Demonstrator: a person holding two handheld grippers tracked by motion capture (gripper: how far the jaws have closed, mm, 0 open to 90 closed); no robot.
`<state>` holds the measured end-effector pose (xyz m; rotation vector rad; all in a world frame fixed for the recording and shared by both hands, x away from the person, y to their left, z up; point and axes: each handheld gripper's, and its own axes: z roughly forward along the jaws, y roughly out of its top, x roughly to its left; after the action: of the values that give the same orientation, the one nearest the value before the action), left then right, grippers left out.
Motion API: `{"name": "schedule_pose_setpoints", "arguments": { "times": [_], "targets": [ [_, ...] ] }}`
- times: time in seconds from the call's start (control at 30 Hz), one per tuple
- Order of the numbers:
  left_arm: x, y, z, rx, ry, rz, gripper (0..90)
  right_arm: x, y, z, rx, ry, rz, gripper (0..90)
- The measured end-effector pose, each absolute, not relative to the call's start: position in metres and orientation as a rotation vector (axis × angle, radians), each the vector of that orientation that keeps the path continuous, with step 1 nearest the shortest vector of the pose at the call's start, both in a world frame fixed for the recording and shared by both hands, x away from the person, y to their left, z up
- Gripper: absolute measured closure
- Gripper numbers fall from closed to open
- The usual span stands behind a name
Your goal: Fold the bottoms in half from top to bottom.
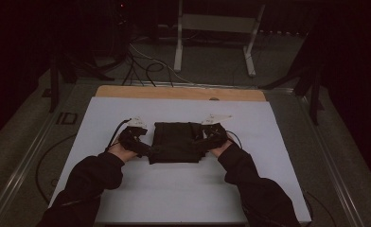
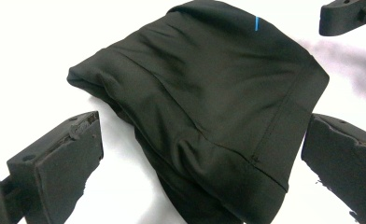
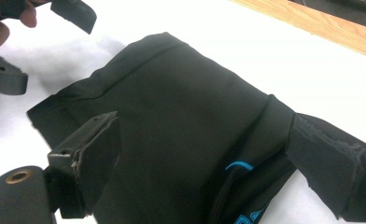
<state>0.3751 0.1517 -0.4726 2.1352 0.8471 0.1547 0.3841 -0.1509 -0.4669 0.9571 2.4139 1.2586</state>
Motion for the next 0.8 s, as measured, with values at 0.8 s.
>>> {"name": "schedule_pose_setpoints", "arguments": {
  "times": [0.8],
  "targets": [
    [0.336, 0.172, -0.471, 2.132, 0.792, 0.159, 0.0, 0.35, -0.185, -0.479, 0.883, 2.458, 1.26, 10.6]
  ]
}}
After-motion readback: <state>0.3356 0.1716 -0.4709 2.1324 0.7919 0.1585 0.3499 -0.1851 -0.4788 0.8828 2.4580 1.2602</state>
